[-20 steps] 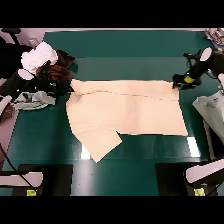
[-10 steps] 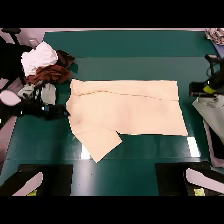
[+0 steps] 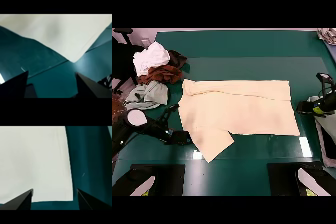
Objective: Fold the shirts.
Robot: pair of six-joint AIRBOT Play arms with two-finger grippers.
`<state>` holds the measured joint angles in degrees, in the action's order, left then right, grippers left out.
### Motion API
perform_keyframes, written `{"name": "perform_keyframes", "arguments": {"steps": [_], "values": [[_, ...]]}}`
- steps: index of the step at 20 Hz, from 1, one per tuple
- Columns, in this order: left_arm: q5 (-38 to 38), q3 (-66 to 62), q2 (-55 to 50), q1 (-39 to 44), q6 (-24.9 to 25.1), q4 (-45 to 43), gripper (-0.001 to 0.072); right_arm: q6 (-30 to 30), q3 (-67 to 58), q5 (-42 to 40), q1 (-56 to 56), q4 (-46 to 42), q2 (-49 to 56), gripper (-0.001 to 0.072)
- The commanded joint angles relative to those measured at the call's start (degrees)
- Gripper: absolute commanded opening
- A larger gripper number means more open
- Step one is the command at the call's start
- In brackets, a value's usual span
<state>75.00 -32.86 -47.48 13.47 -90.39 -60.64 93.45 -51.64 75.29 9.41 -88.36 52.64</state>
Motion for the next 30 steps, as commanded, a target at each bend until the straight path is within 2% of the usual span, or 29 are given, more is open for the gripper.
{"name": "perform_keyframes", "arguments": {"steps": [1,7,11,14,15,16,17,18,19,20,24,30], "values": [[-2.0,2.5,0.3,3.3,-7.6,-7.0,0.0720,0.0,1.2,0.6,0.0,0.4,-3.0,0.0622],[-16.7,9.6,0.1,3.3,-7.1,8.5,0.0719,0.0,1.2,1.0,0.0,0.4,-6.9,0.0622],[-22.0,11.1,-2.8,3.3,-6.9,10.8,0.0702,0.0,1.2,1.2,0.0,0.3,-8.5,0.0622],[-22.4,11.1,-9.6,3.3,0.1,19.1,0.0701,0.0,1.3,1.7,0.0,0.3,-8.4,0.0622],[-22.5,11.1,-11.9,3.3,3.2,22.9,0.0669,0.1,1.3,1.6,0.0,0.3,-8.4,0.0622],[-22.5,10.9,-13.2,3.3,6.5,26.1,0.0480,0.1,1.2,1.6,0.0,0.2,-8.4,0.0622],[-22.3,10.4,-13.7,3.3,8.7,28.2,0.0363,0.1,1.3,1.6,0.0,-0.1,-8.4,0.0622],[-21.9,9.3,-13.4,3.3,9.2,28.1,0.0273,0.0,1.3,1.6,0.0,-0.4,-8.4,0.0622],[-21.1,7.5,-13.3,3.1,10.0,27.6,0.0132,0.0,1.3,1.6,0.9,-0.3,-8.1,0.0622],[-19.9,5.2,-13.2,3.1,10.1,26.6,0.0036,0.0,1.3,1.7,2.2,-0.3,-7.6,0.0622],[-12.5,-4.4,-13.0,3.2,7.4,24.9,0.0035,-0.7,2.9,0.3,9.6,-0.1,-5.3,0.0622],[-9.3,-7.7,-7.5,3.3,2.2,23.0,0.0035,-3.6,10.5,-1.8,13.9,0.3,1.5,0.0622]]}}
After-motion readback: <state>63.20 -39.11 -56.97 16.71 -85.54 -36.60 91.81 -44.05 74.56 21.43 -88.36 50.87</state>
